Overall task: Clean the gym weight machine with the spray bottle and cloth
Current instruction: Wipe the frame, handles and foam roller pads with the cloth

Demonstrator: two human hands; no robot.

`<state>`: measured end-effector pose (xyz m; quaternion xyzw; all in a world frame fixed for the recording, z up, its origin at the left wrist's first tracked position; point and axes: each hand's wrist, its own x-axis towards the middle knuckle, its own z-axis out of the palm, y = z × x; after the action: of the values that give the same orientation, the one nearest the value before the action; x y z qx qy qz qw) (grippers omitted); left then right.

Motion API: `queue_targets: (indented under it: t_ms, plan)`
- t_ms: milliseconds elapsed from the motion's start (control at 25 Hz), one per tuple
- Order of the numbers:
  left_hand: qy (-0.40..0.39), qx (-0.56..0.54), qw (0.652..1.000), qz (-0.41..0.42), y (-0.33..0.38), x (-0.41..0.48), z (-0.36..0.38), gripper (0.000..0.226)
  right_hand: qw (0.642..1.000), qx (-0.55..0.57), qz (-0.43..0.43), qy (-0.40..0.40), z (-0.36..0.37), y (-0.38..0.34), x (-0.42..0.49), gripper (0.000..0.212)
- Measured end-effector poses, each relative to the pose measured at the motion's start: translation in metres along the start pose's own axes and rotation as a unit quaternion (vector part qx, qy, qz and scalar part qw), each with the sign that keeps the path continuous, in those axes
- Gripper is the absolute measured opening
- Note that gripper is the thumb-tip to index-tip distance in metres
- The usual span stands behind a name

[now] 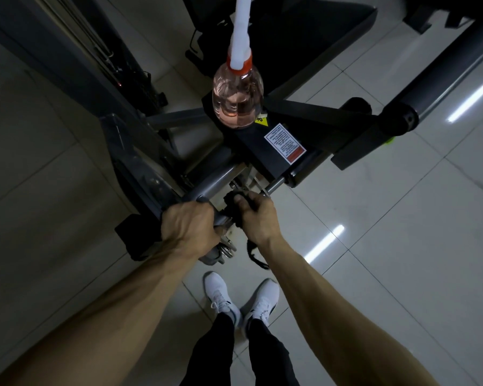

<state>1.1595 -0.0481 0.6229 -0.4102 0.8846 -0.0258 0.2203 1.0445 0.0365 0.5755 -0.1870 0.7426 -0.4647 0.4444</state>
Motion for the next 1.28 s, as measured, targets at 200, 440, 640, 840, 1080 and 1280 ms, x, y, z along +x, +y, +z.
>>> queue_targets:
  t_ms: [200, 440, 640, 840, 1080, 1280]
  plan:
    - [0.007, 0.003, 1.0, -0.002, 0.0, -0.001, -0.006, 0.051, 0.999, -0.029, -0.041, 0.014, -0.008, 0.008, -0.017, 0.019]
    - [0.009, 0.001, 1.0, 0.002, 0.002, -0.004, -0.009, 0.049, 0.998, -0.015, -0.065, 0.019, -0.001, 0.022, -0.011, 0.028]
    - [0.007, -0.01, 1.0, 0.0, 0.0, -0.003, -0.005, 0.044, 0.972, -0.112, -0.197, 0.063, -0.014, 0.019, -0.015, 0.03]
    - [0.011, -0.016, 1.0, -0.007, -0.001, 0.0, -0.002, 0.046, 0.925, -0.338, -0.111, -0.131, 0.005, -0.014, 0.049, 0.018]
    - [0.018, -0.024, 1.0, 0.003, -0.002, 0.001, 0.003, 0.048, 0.924, 0.279, 0.262, 0.0, 0.011, 0.016, 0.028, 0.03]
    - [0.007, -0.019, 1.0, 0.004, -0.002, -0.001, 0.0, 0.044, 0.895, 0.366, 0.243, 0.076, 0.019, 0.009, -0.027, 0.025]
